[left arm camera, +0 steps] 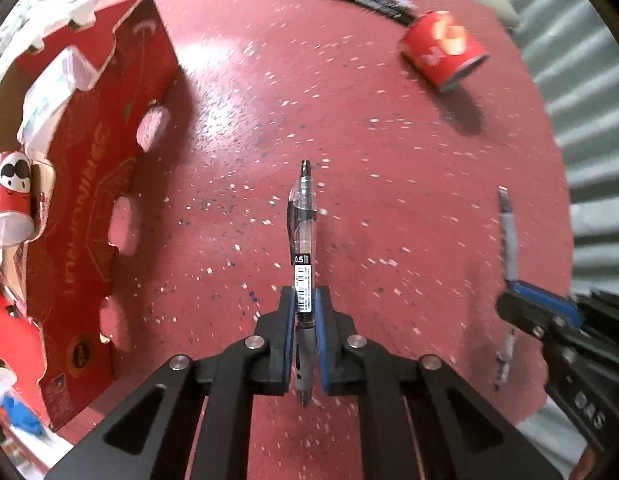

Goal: Organize rigid objects
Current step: 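Close the left gripper on the clear gel pen while the right closes on the grey pen, then lift both pens and carry them over the cardboard box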

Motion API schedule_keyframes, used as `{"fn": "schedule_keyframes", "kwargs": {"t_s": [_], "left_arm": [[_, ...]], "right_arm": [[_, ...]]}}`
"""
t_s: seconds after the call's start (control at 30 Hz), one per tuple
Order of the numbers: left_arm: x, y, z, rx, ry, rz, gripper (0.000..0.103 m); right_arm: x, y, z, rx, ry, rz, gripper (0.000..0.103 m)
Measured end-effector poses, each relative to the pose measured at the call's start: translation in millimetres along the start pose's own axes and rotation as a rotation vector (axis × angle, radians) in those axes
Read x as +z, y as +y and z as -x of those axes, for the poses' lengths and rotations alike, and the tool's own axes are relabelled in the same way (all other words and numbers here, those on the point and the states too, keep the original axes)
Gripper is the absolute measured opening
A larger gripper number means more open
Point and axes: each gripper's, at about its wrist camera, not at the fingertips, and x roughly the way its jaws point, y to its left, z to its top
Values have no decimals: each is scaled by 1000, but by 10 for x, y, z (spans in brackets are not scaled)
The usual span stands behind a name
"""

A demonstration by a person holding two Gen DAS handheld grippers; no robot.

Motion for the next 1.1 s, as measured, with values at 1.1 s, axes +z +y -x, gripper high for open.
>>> {"fn": "schedule_keyframes", "kwargs": {"t_s": [1.1], "left_arm": [[-589, 2274, 1255, 54, -271, 299, 11]], "right_arm": [[603, 2336, 535, 134, -124, 341, 11]]}}
